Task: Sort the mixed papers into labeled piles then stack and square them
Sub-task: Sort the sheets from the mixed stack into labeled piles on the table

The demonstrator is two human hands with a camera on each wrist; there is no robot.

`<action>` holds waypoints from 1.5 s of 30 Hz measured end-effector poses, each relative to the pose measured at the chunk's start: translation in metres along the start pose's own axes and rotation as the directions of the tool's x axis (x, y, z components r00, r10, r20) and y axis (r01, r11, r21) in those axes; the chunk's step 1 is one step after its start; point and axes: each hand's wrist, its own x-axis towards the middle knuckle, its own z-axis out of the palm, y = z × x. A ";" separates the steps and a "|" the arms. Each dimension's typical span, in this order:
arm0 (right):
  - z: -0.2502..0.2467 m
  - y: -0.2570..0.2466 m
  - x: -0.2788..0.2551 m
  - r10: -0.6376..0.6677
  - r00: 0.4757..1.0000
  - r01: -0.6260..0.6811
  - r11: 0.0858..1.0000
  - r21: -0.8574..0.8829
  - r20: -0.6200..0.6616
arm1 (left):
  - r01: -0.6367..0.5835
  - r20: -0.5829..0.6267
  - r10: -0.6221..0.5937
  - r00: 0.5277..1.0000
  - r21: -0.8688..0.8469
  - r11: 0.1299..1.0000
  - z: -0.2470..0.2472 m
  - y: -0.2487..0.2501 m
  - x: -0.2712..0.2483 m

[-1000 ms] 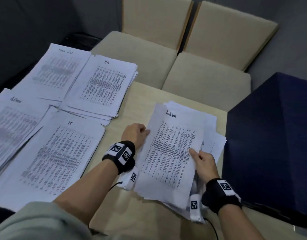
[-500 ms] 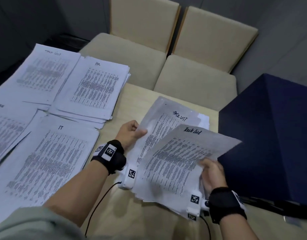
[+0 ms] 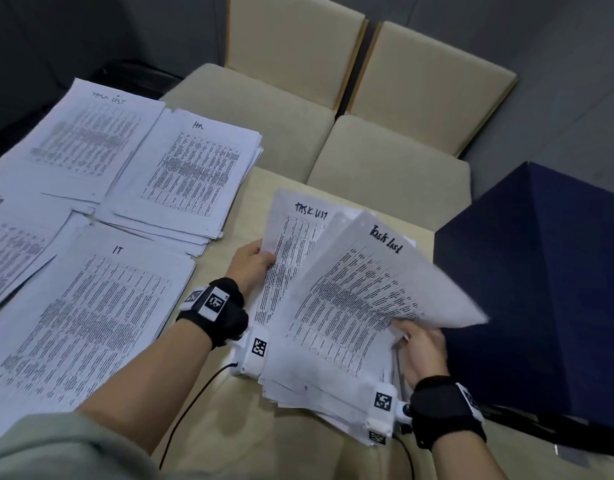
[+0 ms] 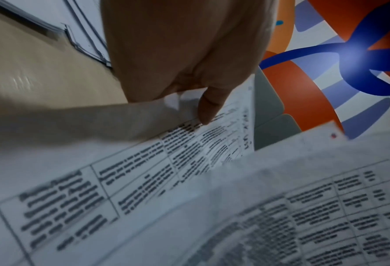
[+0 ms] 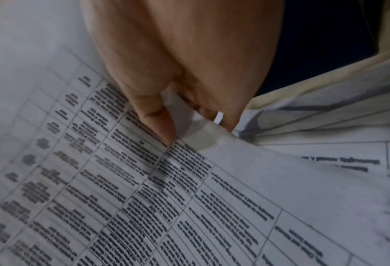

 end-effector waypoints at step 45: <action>-0.027 0.025 0.011 -0.085 0.996 0.086 0.996 0.035 -0.027 | -0.320 0.403 0.135 0.905 0.435 0.842 0.017 -0.017 0.000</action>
